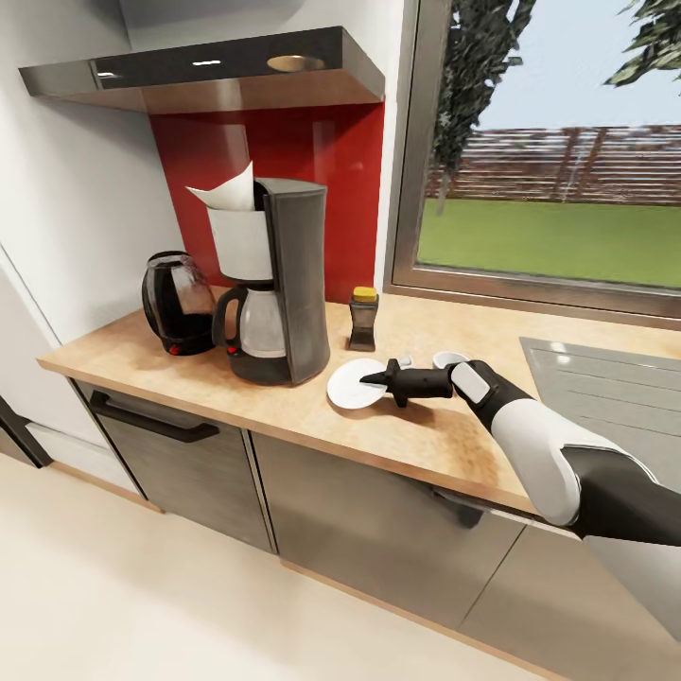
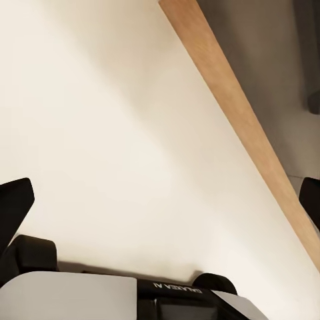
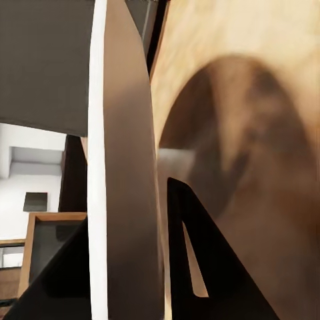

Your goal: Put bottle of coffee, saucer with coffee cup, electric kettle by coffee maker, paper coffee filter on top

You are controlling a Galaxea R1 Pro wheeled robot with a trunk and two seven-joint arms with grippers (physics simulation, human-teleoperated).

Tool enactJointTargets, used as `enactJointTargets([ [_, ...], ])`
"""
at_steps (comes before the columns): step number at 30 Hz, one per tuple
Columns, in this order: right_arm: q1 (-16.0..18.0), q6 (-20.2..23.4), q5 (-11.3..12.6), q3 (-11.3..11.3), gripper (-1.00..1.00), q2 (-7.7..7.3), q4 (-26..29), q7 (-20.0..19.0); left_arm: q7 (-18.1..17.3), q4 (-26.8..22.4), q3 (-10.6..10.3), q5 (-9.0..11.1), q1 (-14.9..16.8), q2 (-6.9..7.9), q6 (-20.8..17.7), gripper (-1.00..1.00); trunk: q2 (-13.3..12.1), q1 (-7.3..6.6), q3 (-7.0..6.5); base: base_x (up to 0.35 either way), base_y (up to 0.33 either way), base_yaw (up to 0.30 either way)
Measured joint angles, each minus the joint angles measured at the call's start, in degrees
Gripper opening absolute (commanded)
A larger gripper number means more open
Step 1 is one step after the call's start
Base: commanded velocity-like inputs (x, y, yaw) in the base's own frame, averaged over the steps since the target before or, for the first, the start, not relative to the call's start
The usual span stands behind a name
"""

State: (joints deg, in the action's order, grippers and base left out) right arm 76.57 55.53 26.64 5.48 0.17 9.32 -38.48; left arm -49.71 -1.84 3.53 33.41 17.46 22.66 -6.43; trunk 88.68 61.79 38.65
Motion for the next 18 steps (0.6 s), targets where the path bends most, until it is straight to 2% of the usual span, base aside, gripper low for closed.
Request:
enactJointTargets([
  [11,0.0,-0.39,-0.71,-0.36,-1.0,-0.01,0.38,-0.09,0.0,0.0,0.0,-0.02,0.0,0.0,0.0,1.0,0.0,0.0,0.0,0.0,0.0,0.0],
  [12,-0.01,-0.45,-0.74,-0.36,1.0,-0.01,0.39,-0.11,0.0,0.0,0.0,0.0,0.0,0.0,0.0,1.0,0.0,0.0,0.0,0.0,0.0,0.0],
  [18,0.01,-0.75,-1.08,-0.35,1.0,-0.02,0.43,-0.25,0.0,-0.01,0.01,-0.02,0.0,0.0,0.0,1.0,0.0,0.0,0.0,0.0,0.0,0.0],
])
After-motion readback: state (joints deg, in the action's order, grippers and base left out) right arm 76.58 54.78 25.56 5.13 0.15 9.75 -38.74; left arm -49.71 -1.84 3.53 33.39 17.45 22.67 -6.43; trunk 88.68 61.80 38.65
